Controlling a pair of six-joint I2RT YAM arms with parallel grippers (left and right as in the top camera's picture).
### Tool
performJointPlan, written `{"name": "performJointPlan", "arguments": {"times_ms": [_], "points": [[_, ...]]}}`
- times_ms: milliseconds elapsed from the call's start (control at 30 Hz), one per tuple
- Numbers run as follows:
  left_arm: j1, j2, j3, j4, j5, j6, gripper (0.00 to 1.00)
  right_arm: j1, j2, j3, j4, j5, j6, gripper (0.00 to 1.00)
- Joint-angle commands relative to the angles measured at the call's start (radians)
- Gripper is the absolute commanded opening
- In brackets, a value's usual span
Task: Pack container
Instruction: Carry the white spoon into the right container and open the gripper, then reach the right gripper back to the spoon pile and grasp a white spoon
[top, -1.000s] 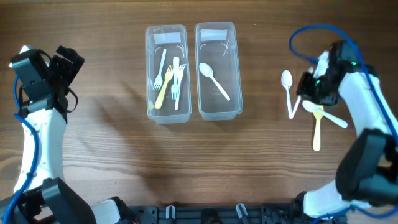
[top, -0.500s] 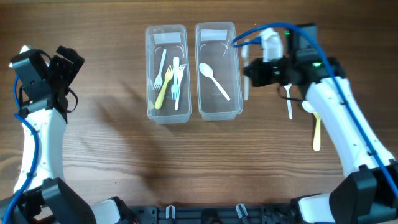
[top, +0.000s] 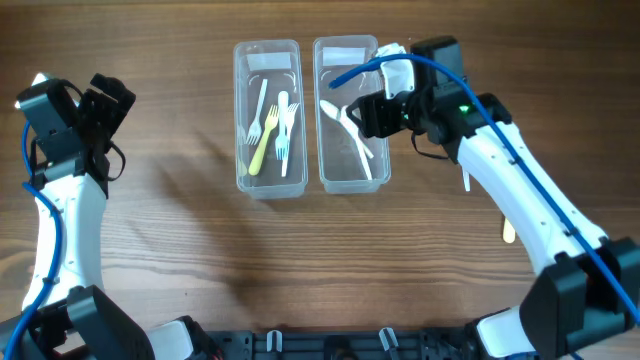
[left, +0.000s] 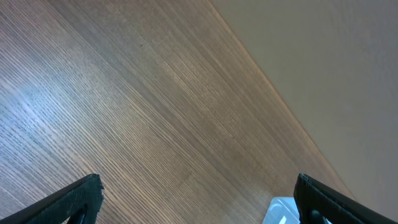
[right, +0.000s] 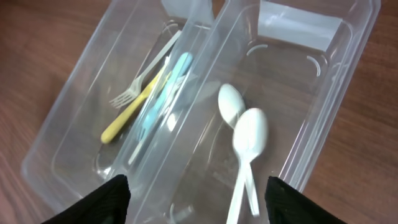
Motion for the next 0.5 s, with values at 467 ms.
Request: {"name": "performJointPlan", "arguments": {"times_ms": [467], "points": [[0.004,-0.014,0.017,0.002,0.001,-0.006,1.00,-0.534,-0.161,0.010,-0.553,0.236,-0.299,0.65]]}}
